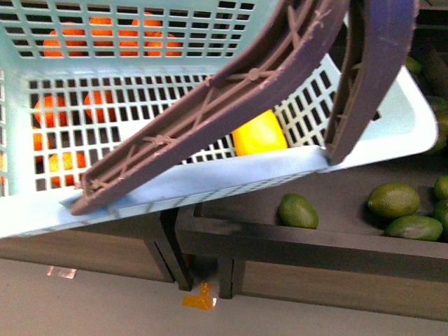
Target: Pick mango and avocado into basket
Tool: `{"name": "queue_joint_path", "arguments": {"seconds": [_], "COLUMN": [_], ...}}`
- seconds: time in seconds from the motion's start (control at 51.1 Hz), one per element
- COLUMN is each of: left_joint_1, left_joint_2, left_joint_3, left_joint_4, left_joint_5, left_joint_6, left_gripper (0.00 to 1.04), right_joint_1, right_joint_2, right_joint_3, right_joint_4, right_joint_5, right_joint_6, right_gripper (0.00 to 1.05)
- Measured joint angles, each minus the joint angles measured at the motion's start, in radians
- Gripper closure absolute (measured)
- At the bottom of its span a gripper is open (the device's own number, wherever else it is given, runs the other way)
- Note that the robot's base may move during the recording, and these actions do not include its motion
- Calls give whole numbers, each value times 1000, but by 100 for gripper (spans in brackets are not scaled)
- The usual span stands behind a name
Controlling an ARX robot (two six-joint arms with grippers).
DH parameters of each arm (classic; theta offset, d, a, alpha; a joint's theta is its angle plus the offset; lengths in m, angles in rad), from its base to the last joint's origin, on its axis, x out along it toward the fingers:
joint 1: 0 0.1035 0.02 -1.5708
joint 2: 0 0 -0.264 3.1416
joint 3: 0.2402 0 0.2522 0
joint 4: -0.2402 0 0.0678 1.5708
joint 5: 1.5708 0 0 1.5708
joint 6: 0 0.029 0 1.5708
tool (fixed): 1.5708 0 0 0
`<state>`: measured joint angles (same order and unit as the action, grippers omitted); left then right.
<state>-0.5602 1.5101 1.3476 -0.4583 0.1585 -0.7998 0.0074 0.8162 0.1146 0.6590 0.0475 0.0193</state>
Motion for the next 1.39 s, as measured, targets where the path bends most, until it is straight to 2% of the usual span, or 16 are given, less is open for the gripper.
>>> {"name": "queue_joint_path", "arguments": {"seconds": [0.039,0.078,0.118,0.157,0.235,0.255,0.353,0.431,0.509,0.627,0.881,1.038,1.391], "left_joint_1": [-1,-3,-5,-8,-11,-12,-14,-14,-12,-11,-11,-11,-11], "left_joint_2": [0,0,0,0,0,0,0,0,0,0,0,0,0], "left_joint_3": [0,0,0,0,0,0,0,0,0,0,0,0,0], "left_joint_4": [0,0,0,0,0,0,0,0,0,0,0,0,0], "left_joint_5": [4,9,14,19,23,25,29,26,9,-1,24,20,9], "left_joint_6": [-3,-5,-6,-6,-6,-6,-10,-10,-9,-4,-8,-8,-8], "left_gripper": [85,85,85,85,85,85,85,85,85,85,85,85,85], "right_joint_1": [0,-30,-72,-135,-247,-262,-378,-437,-473,-451,-341,-276,-222], "right_joint_2": [1,20,47,94,204,223,396,538,740,981,1231,1374,1462], "right_joint_3": [34,111,158,191,204,207,255,311,406,535,724,883,1019], "right_joint_4": [-111,-312,-418,-493,-473,-463,-389,-329,-296,-335,-483,-576,-632], "right_joint_5": [67,146,134,80,-67,-77,-245,-301,-298,-307,-290,-246,-231], "right_joint_6": [23,44,44,24,-60,-68,-245,-397,-624,-876,-1184,-1247,-1268], "right_gripper": [9,9,9,9,9,9,9,9,9,9,9,9,9]}}
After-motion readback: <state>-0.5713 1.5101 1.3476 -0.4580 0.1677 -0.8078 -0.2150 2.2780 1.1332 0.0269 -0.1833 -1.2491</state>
